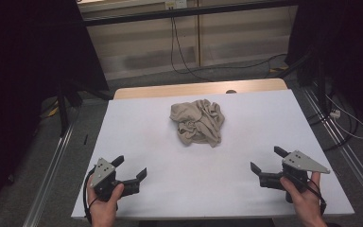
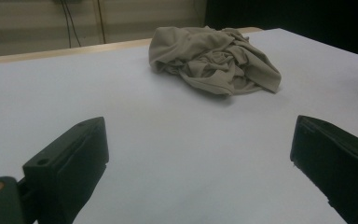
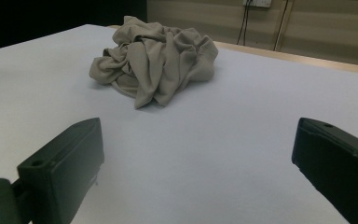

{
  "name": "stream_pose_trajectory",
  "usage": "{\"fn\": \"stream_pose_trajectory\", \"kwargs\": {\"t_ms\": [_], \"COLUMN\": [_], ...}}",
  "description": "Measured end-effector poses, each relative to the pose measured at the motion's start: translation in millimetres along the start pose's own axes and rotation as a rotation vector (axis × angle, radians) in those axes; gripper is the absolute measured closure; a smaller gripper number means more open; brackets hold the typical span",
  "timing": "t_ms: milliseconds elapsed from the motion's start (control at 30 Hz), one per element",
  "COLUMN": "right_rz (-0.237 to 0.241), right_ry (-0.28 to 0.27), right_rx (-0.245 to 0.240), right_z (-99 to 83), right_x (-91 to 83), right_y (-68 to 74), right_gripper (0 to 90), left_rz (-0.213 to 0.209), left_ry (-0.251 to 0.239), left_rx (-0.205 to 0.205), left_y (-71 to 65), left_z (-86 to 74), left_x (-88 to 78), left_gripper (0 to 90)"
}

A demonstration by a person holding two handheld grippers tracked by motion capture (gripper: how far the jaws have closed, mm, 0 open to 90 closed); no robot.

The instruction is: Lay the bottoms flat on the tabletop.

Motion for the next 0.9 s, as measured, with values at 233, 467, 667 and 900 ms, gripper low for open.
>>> {"fn": "stream_pose_trajectory", "kwargs": {"t_ms": [233, 467, 667, 900], "right_rz": [0.014, 0.034, 0.018, 0.068], "right_ry": [0.018, 0.031, 0.046, 0.028], "right_rx": [0.007, 0.005, -0.018, -0.019], "right_z": [-1.5, -1.8, -0.1, 10.1], "right_x": [1.2, 3.1, 7.7, 18.1], "right_y": [-1.6, 0.0, 5.0, 15.2], "right_gripper": [1.9, 1.9, 2.2, 2.2], "left_rz": [-0.005, -0.009, -0.008, -0.042], "left_ry": [0.017, 0.029, 0.028, 0.026], "left_rx": [0.004, 0.011, 0.015, 0.014], "left_y": [-1.2, -3.2, -3.5, -7.6], "left_z": [-0.7, -1.0, 0.1, 4.7], "left_x": [3.9, 5.7, 2.6, 4.9], "left_gripper": [4.4, 4.3, 4.3, 5.6]}}
Point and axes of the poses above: each handheld gripper's, and its own axes: x roughly forward along the jaws, z roughly out of its top, y roughly to its left, the point moved 4 cm from there along x, roughly forward along the jaws, and after that the axes turned 3 degrees about -y, right-handed, at the moved point
